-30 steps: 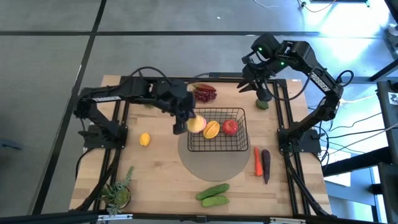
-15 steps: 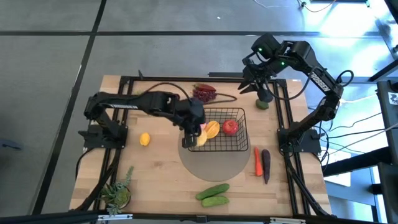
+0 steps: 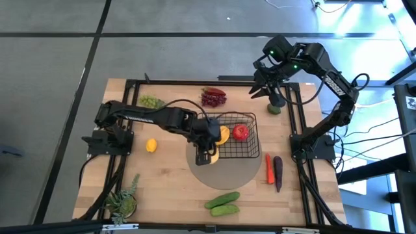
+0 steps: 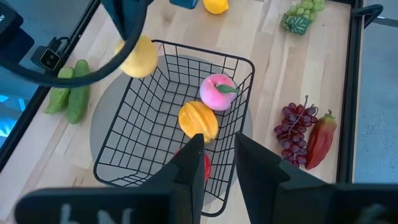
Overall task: Build produce basket
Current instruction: Put the yellow pear into the black wire basket
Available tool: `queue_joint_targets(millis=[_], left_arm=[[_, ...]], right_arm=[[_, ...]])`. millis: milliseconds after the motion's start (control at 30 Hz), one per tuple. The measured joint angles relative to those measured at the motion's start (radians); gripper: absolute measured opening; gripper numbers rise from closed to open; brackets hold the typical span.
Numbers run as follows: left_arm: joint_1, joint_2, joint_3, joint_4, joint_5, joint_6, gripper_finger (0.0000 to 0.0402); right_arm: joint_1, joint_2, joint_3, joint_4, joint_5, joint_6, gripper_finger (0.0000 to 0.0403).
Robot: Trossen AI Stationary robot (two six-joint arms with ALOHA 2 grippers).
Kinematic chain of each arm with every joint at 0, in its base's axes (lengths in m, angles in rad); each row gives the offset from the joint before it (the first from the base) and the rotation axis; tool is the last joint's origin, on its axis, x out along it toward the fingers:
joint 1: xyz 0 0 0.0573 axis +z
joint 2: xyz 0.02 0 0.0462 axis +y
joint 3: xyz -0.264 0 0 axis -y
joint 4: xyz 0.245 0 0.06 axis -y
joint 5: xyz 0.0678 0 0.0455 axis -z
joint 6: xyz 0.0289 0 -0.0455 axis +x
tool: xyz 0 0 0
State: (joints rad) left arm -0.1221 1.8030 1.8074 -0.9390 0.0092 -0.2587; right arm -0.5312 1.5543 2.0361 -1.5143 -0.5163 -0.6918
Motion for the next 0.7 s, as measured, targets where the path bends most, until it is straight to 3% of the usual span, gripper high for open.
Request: queue_joint_targets(millis=[200, 700], left_arm=[[0.004, 0.012, 0.002, 0.007, -0.056, 0.005, 0.0], [0.02, 0.01, 0.03, -0.021, -0.048, 0.006, 0.0]], right_arm=[[0.0, 0.0, 0.0, 0.0, 0.0, -0.001, 0.0083], [0.0, 0.0, 0.0, -0.001, 0.0, -0.051, 0.0083]])
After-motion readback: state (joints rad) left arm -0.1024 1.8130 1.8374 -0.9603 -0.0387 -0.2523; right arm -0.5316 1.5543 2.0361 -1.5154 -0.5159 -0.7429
